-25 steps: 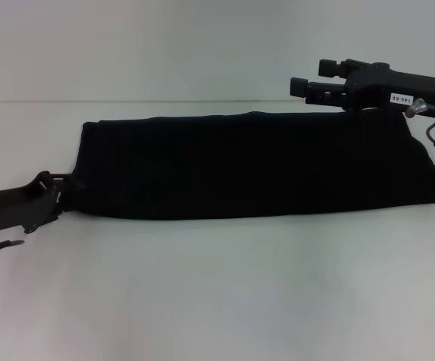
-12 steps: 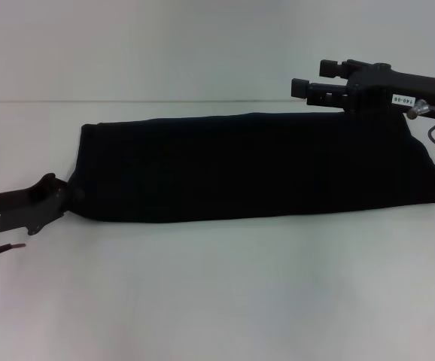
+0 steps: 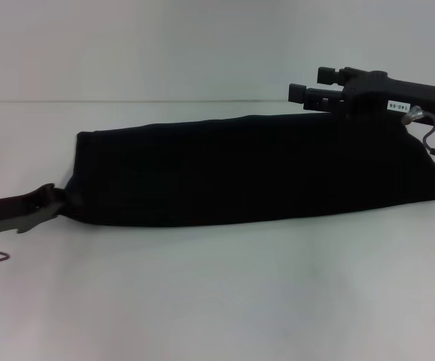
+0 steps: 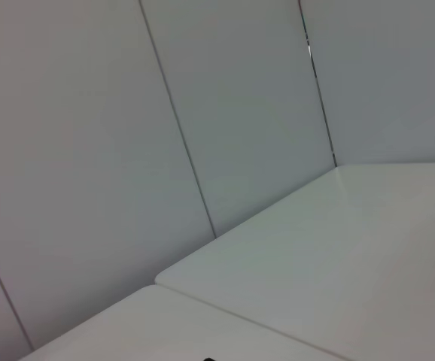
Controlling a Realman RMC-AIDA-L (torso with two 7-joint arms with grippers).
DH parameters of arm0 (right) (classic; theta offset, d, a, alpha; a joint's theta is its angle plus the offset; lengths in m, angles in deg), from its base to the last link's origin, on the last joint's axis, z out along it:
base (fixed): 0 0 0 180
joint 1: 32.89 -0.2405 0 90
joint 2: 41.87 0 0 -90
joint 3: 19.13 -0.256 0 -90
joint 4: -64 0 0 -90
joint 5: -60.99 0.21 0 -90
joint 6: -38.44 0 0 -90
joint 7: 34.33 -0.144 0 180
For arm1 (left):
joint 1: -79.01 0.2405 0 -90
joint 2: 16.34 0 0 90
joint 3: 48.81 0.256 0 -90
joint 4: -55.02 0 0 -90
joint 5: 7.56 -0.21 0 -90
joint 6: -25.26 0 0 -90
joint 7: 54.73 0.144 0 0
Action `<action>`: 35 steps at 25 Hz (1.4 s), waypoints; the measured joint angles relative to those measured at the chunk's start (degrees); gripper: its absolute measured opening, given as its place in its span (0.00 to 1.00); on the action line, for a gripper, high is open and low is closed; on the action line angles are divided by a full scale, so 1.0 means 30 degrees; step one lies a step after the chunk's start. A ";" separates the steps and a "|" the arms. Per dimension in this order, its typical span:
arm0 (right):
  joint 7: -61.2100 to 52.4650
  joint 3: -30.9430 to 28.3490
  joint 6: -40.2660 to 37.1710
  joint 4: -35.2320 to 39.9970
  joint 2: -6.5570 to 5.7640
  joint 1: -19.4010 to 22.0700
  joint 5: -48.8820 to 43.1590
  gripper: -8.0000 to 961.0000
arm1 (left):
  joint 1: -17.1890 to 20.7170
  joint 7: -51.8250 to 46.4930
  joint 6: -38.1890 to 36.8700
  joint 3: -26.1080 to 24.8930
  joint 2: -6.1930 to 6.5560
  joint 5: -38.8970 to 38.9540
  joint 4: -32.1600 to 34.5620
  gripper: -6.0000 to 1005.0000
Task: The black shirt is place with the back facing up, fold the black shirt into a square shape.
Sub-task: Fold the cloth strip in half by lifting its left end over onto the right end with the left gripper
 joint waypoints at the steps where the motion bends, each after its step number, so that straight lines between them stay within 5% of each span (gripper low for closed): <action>1: -0.0064 0.0017 0.0001 -0.0045 0.0024 0.0001 0.0000 0.96 | 0.0163 0.0227 -0.0250 0.0011 0.0014 -0.0003 0.0267 0.10; 11: -0.0278 -0.0109 0.0644 -0.0264 0.0583 -0.0152 0.0024 0.96 | 0.2002 0.0595 -0.1616 -0.0855 0.0412 -0.1793 0.3362 0.13; 17: -0.0151 0.0095 0.1025 -0.0641 0.0806 -0.0383 0.0504 0.96 | 0.2277 0.0401 -0.2062 -0.3514 0.1036 -0.4106 0.4711 0.14; 22: -0.0120 0.0095 0.1168 -0.0729 0.0773 -0.0438 0.0730 0.96 | 0.2059 0.0334 -0.2487 -0.4090 0.1386 -0.4950 0.5424 0.16; 29: -0.0192 -0.0063 0.1171 -0.0552 0.0251 -0.0098 0.0738 0.96 | -0.0165 0.0201 -0.5709 -0.3849 0.1570 -0.4033 0.5131 0.18; 35: -0.0341 -0.0146 0.1618 -0.0445 -0.0622 0.0509 0.0738 0.96 | -0.3926 0.0586 -0.6829 -0.1577 0.1001 -0.1694 0.1530 0.19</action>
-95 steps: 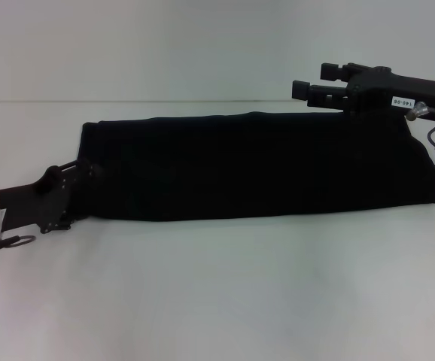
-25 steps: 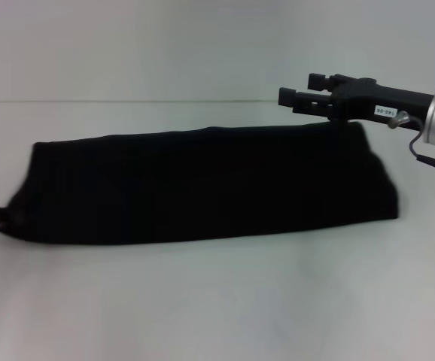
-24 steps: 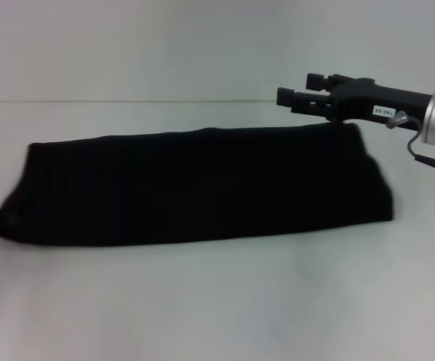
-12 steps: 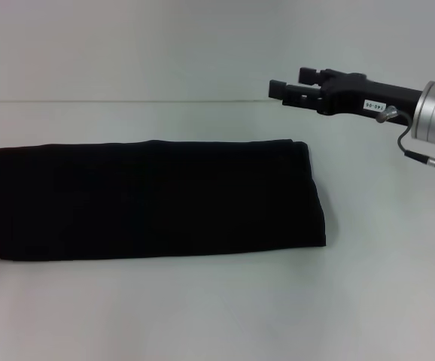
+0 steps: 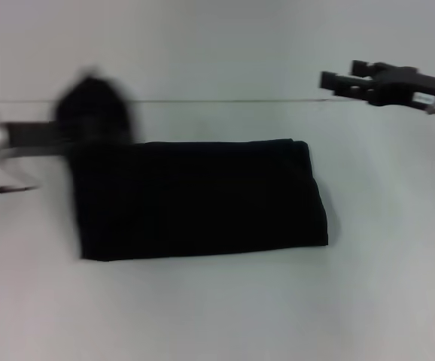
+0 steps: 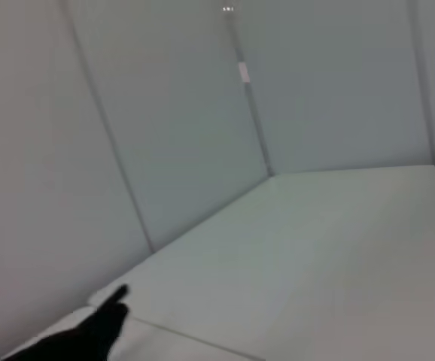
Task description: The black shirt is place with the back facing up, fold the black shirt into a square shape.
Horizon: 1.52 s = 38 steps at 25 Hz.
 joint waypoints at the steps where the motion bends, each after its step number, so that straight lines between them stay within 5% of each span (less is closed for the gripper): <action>1: -0.0062 -0.0038 0.0207 0.0061 -0.0142 0.0155 -0.0005 0.96 | -0.0573 0.0164 0.0159 0.0236 -0.0216 0.0246 -0.0571 0.20; 7: -0.0288 -0.0403 0.0227 0.0739 -0.0875 0.1141 -0.0006 0.96 | -0.3740 0.1105 0.2234 0.0832 -0.3455 0.1396 -0.2019 0.21; 9: -0.0355 -0.0548 0.0134 0.0915 -0.1059 0.1409 -0.0005 0.96 | -0.4059 0.1728 0.4171 0.0956 -0.3965 0.2121 -0.3447 0.22; 13: -0.0393 -0.0611 0.0142 0.1035 -0.1384 0.1811 -0.0004 0.96 | -0.3860 0.5732 0.6362 0.0681 -0.4006 0.5402 -0.8330 0.23; 16: -0.0403 -0.0540 0.0006 0.1105 -0.1410 0.1839 -0.0013 0.96 | -0.3243 0.7864 0.6748 0.0583 -0.4104 0.6923 -0.9825 0.24; 27: -0.3092 0.0509 0.0039 0.1151 -0.1539 0.1698 -0.1085 0.96 | -0.2195 0.8279 0.4557 0.0361 -0.3981 0.7346 -0.9641 0.27; 33: -0.6897 0.1312 -0.0110 0.1135 -0.1925 0.1065 -0.3696 0.96 | -0.0607 0.7413 0.4245 0.0037 -0.3809 0.7570 -0.6619 0.51; 38: -1.0317 0.2140 0.0119 0.0677 -0.1990 0.0319 -0.6473 0.96 | 0.0581 0.7956 0.3131 0.0655 -0.3346 0.7531 -0.4805 0.82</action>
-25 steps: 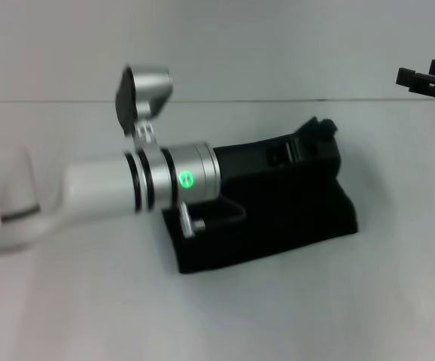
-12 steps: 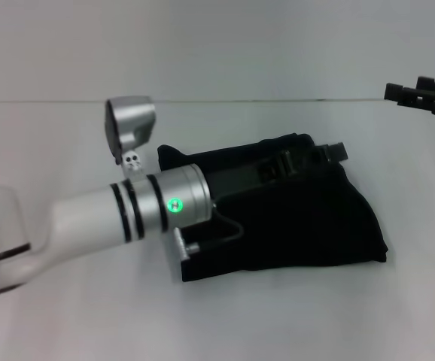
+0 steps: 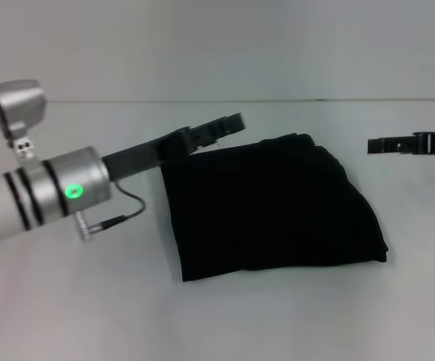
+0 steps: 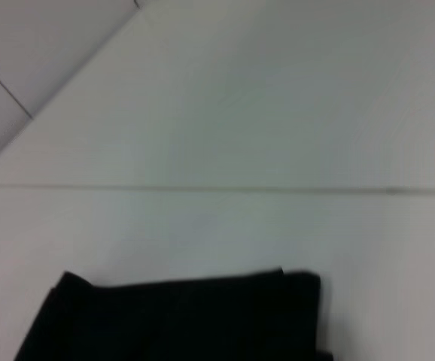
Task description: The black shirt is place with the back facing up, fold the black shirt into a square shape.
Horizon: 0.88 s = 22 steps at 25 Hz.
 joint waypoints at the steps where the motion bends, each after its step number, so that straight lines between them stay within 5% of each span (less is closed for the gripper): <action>1: -0.0393 0.0032 0.0131 -0.0194 0.0034 -0.0111 -0.0329 0.96 | 0.0268 0.0464 -0.0407 0.0219 0.0097 -0.0006 0.0337 0.85; 8: -0.2367 0.0776 0.1098 -0.2308 0.0123 -0.0600 -0.0901 0.96 | 0.1492 0.3817 -0.3420 0.0451 0.0327 -0.0144 0.2120 0.95; 22: -0.3180 0.1047 0.2776 -0.4190 0.0565 -0.1166 -0.0939 0.96 | 0.1427 0.4073 -0.2319 0.0757 0.0532 -0.0845 0.2783 0.94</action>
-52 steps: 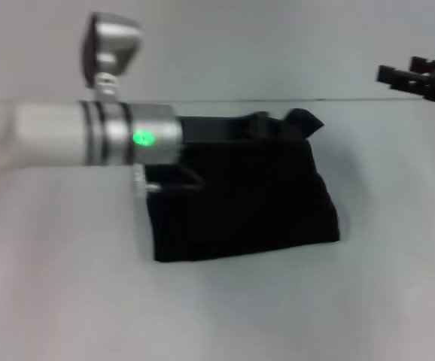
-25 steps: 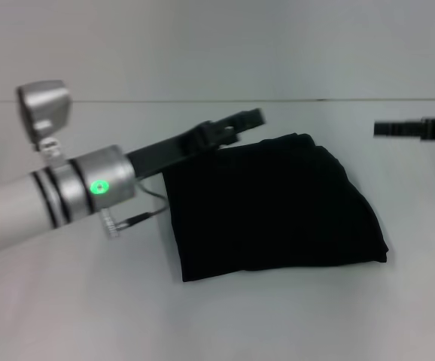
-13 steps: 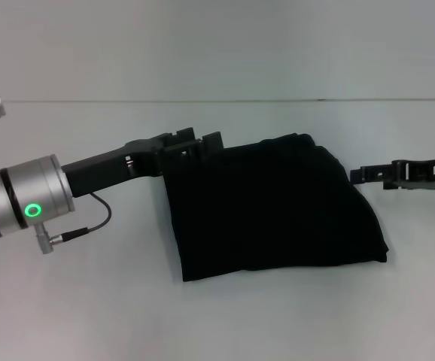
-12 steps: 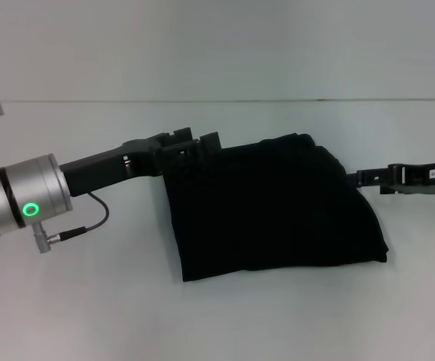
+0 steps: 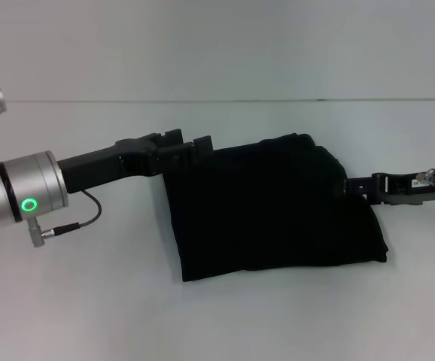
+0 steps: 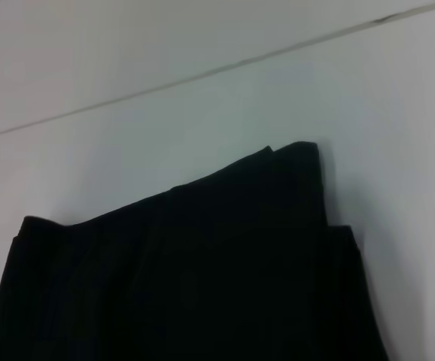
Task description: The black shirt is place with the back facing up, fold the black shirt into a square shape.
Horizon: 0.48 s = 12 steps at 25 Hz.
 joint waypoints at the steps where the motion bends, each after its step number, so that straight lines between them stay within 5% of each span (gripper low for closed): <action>1: -0.0029 0.0004 0.0062 -0.0003 0.0001 -0.0003 -0.0001 0.96 | -0.0012 0.0001 0.0180 0.0067 0.0014 -0.0011 0.0004 0.94; 12: -0.0190 0.0009 0.0353 -0.0056 0.0321 0.0003 0.0018 0.91 | -0.0086 -0.0047 0.0784 0.0178 0.0060 -0.0015 0.0022 0.93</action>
